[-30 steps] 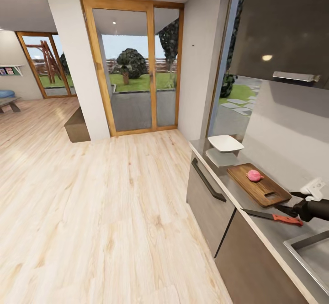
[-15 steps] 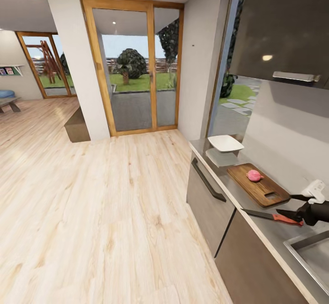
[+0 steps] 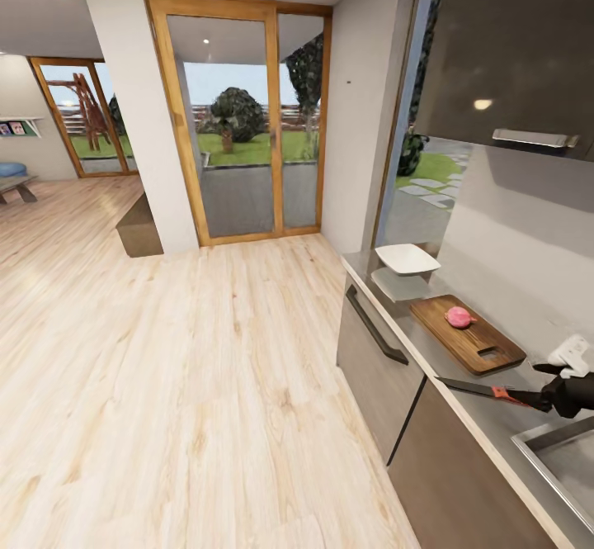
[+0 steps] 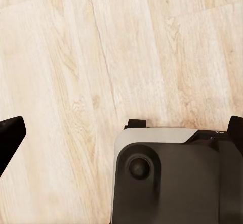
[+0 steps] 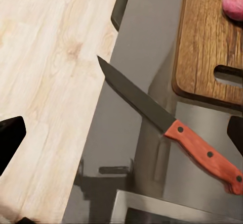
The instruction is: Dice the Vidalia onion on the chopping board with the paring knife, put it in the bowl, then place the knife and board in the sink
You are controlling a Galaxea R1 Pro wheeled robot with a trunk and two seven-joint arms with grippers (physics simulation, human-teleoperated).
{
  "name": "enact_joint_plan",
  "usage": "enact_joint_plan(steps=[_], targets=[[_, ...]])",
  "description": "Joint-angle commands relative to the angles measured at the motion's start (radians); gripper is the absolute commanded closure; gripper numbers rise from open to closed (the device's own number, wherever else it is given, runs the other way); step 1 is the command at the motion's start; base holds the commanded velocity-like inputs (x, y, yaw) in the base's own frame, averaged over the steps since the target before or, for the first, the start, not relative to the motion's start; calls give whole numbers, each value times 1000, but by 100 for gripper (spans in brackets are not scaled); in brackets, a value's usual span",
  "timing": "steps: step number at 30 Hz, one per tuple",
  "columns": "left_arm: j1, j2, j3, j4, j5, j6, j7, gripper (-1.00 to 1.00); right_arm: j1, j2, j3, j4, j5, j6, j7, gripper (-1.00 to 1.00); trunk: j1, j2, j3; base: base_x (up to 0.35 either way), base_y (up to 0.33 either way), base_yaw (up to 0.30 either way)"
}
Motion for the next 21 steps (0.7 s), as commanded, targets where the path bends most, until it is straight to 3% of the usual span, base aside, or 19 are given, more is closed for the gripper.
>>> enact_joint_plan(steps=[1, 5, 21], targets=[[-1, 0, -9, 1, 10, -4, 2, -100, -1, 0, 0, 7, 13, -3, 7, -100, 1, -2, -2, 0, 0, 0], [-1, 0, -9, 1, 10, -4, 2, -100, -1, 2, 0, 29, 49, -29, 7, -100, 1, -2, -2, 0, 0, 0], [-1, 0, -9, 1, 10, -4, 2, -100, -1, 2, 1, 34, 55, -32, 9, -100, 1, -2, -3, 0, 0, 0]])
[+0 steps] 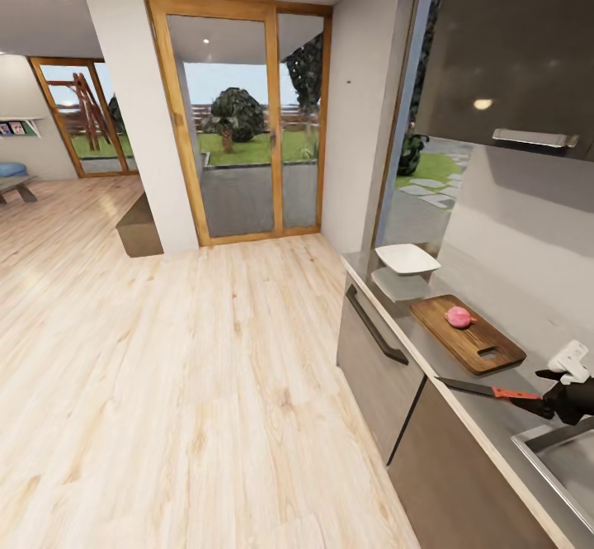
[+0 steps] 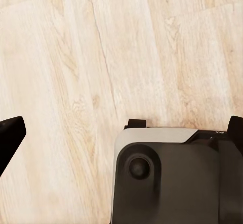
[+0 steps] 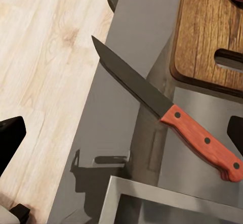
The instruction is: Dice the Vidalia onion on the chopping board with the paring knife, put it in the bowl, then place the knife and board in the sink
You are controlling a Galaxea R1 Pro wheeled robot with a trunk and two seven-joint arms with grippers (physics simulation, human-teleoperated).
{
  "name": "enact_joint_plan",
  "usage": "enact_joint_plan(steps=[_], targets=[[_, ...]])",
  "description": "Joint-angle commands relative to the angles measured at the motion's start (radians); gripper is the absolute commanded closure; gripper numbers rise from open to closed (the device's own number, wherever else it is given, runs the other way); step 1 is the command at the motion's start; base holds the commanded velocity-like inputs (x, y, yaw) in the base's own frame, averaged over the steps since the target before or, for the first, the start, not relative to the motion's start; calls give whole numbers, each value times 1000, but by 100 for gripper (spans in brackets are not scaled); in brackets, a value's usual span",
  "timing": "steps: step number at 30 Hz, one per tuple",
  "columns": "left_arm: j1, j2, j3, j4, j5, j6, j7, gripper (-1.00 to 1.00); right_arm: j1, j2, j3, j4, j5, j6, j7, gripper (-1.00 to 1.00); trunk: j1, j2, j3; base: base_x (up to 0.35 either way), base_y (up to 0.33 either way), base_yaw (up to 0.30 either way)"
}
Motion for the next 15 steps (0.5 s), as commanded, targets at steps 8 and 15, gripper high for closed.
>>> enact_joint_plan(steps=[8, 15], targets=[[-1, 0, -9, 1, 10, -4, 2, -100, -1, 1, -1, -1, 5, 10, 8, -100, 1, -2, -4, 28, -80, 0], [-1, 0, -9, 1, 10, -4, 2, -100, -1, 2, -1, -1, 5, 10, 6, -100, 1, -2, -4, 50, -72, 0]])
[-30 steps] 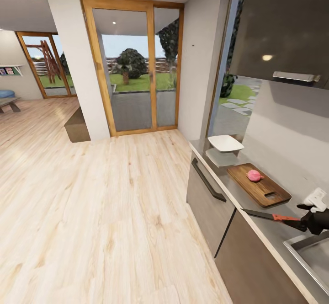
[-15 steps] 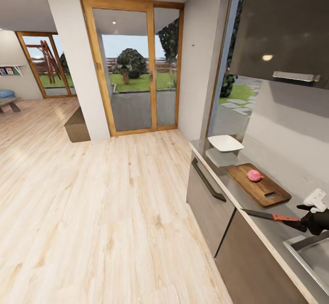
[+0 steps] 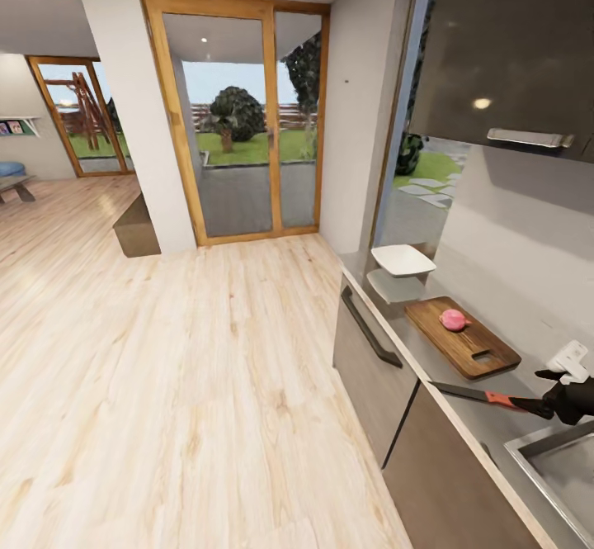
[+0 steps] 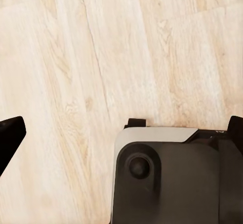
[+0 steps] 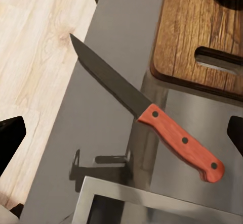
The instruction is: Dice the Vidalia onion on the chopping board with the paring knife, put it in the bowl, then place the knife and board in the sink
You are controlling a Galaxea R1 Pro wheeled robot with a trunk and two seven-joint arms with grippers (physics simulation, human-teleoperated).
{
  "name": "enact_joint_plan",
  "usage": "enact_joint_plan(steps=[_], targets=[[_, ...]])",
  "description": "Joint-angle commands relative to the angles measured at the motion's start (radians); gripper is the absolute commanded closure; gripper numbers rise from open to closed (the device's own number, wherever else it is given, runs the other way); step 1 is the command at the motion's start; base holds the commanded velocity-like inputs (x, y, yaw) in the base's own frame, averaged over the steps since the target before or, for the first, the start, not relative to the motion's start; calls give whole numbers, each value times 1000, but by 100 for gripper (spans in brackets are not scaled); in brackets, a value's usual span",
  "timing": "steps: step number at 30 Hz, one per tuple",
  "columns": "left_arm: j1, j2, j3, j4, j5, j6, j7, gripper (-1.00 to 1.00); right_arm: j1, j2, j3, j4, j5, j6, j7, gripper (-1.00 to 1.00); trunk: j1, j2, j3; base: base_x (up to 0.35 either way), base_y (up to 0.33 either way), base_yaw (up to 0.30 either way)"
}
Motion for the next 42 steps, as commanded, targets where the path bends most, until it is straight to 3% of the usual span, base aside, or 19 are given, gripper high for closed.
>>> enact_joint_plan(steps=[1, 32, 42], targets=[[-1, 0, -9, 1, 10, -4, 2, -100, -1, 0, -1, -1, 5, 10, 7, -100, 1, -2, -2, 9, -13, 0], [-1, 0, -9, 1, 10, -4, 2, -100, -1, 5, 4, -1, 6, 10, 7, -100, 1, -2, -2, 24, -1, 0], [-1, 0, -9, 1, 10, -4, 2, -100, -1, 5, 4, -1, 6, 10, 7, -100, 1, -2, -2, 0, -117, 0]])
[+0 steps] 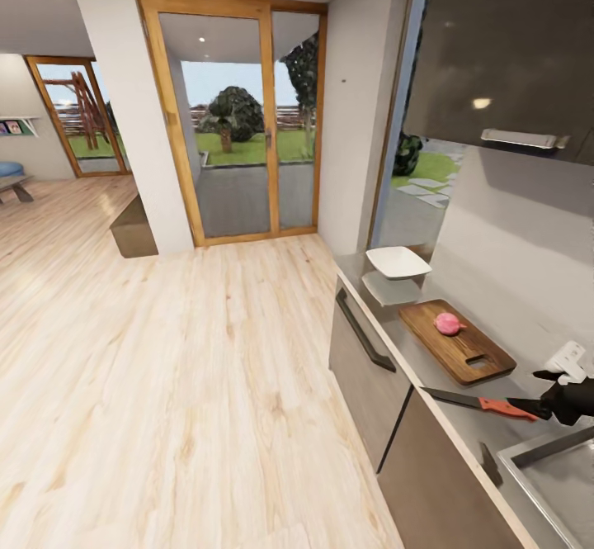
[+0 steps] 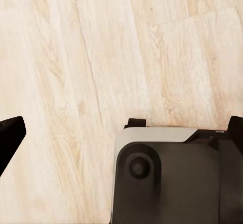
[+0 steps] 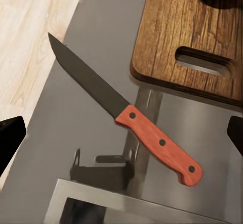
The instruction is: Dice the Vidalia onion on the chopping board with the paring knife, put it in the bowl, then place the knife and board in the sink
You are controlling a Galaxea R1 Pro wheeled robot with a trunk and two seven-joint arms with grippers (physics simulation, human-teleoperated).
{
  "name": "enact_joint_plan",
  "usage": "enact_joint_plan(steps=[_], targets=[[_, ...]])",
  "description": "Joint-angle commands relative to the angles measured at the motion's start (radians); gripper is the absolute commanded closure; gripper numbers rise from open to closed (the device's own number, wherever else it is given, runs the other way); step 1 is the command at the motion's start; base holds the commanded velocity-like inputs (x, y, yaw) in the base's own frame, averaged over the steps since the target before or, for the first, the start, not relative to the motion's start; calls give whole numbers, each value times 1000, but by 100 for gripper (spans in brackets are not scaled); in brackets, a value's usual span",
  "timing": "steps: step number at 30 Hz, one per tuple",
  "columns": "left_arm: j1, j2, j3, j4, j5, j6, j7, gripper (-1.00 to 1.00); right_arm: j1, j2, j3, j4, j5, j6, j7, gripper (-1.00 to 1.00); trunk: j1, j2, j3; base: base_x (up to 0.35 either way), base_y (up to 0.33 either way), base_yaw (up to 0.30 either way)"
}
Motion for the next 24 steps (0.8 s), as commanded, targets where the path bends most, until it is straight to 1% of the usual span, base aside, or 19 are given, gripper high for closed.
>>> enact_joint_plan(steps=[1, 11, 18, 24], targets=[[-1, 0, -9, 1, 10, -4, 2, -100, -1, 0, -1, -1, 5, 10, 7, -100, 1, -2, -2, 0, -20, 0], [-1, 0, -9, 1, 10, -4, 2, -100, -1, 0, -1, -1, 5, 10, 6, -100, 1, -2, -3, 0, -4, 0], [-1, 0, -9, 1, 10, -4, 2, -100, -1, 1, 1, -1, 5, 10, 6, -100, 1, -2, -8, 0, 0, 0], [-1, 0, -9, 1, 10, -4, 2, -100, -1, 2, 9, -1, 5, 10, 6, -100, 1, -2, -13, 0, 0, 0]])
